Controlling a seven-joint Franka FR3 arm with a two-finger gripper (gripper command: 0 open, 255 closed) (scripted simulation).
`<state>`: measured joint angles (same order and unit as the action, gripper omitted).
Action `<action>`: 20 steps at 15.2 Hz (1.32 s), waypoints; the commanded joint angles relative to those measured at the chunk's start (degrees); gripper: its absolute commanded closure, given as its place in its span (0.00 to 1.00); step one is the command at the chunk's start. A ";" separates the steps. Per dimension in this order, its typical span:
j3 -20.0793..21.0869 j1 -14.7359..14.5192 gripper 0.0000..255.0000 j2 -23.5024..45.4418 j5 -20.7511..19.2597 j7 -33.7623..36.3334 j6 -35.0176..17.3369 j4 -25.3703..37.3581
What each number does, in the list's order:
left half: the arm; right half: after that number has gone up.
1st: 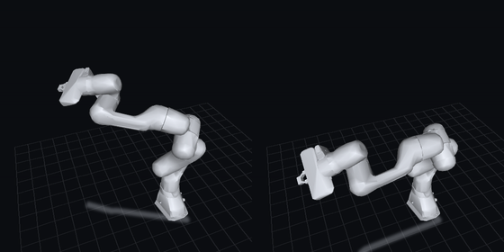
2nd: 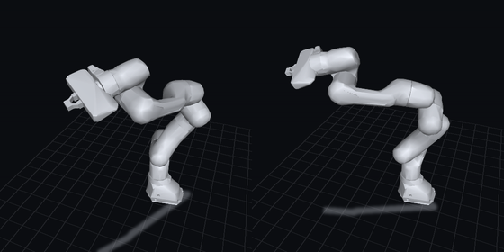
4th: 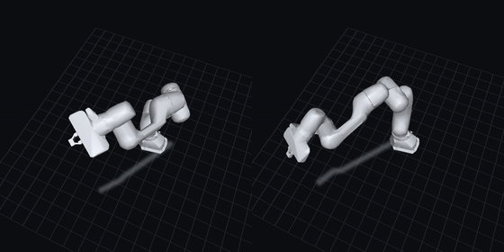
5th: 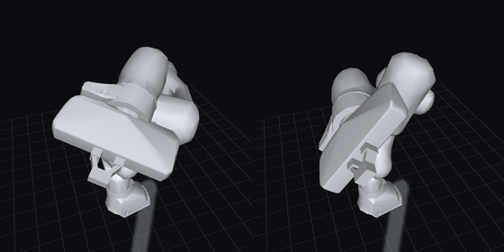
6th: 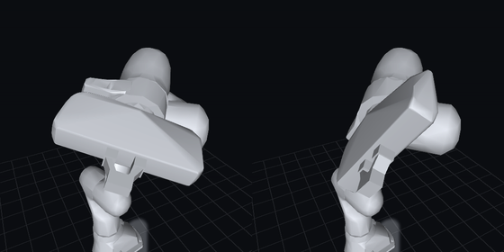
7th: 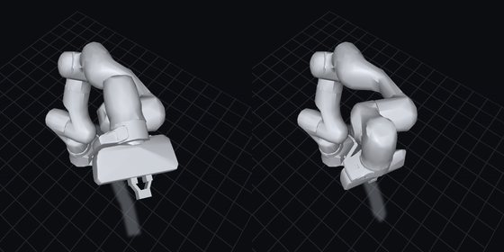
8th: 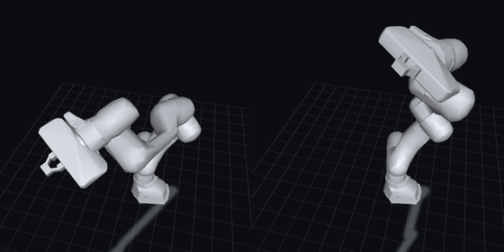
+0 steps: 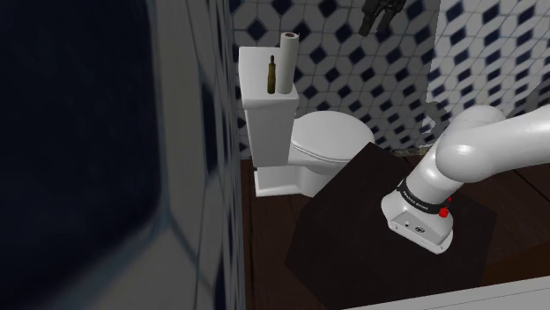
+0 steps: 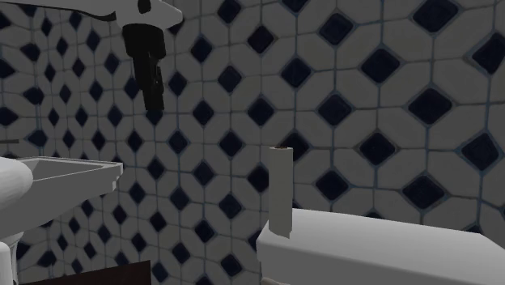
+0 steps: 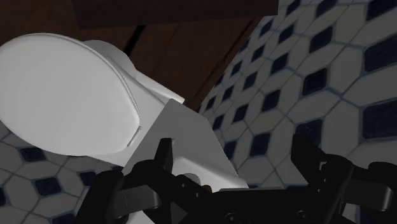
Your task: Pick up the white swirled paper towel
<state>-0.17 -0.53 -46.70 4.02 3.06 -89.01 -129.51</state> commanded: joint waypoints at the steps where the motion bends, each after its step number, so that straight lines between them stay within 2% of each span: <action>1: 0.00 0.00 0.00 0.00 0.00 0.00 0.00 0.00; 10: -4.12 -2.41 0.00 18.76 -3.77 -13.52 -9.08 8.61; 20: -6.10 -4.30 0.00 41.09 -4.81 -27.01 -13.76 25.62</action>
<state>-6.07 -4.75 -8.21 -0.76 -22.38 -102.36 -106.04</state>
